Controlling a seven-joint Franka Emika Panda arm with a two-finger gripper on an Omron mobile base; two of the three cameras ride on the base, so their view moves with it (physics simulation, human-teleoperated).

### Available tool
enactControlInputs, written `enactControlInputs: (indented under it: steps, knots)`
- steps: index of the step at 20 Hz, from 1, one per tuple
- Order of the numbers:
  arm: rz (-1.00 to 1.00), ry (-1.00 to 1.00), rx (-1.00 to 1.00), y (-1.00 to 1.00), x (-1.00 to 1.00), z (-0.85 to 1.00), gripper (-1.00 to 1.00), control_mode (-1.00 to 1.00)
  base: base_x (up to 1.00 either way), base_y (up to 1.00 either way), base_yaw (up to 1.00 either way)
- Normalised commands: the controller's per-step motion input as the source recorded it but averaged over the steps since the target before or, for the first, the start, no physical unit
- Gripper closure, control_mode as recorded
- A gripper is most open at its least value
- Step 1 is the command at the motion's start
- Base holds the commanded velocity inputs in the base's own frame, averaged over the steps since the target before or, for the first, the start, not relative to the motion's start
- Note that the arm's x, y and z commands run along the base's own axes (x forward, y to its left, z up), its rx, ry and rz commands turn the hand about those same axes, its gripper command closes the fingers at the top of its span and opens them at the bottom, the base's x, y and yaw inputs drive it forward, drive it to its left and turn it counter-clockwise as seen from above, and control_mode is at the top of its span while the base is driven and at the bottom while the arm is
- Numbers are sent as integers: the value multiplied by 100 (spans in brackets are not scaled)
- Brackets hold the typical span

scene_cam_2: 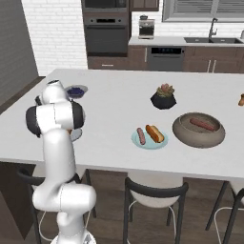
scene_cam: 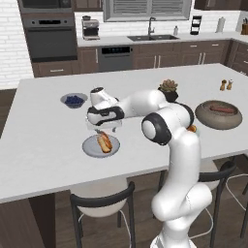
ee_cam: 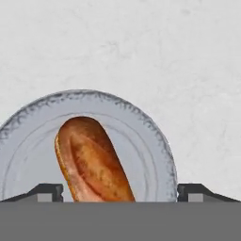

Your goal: Place one bun and one sausage from the bowl on each plate.

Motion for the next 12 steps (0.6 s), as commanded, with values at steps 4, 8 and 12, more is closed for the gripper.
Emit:
enactControlInputs:
  steps: [4, 8, 12]
  knots:
    - [-6, -40, 4, -39, -54, 87, -100, -100, 0, 0, 0]
    - [-6, -45, 24, -100, -81, 46, -100, -100, 0, 0, 0]
    - [-5, -27, 34, -100, -82, 66, -100, -100, 0, 0, 0]
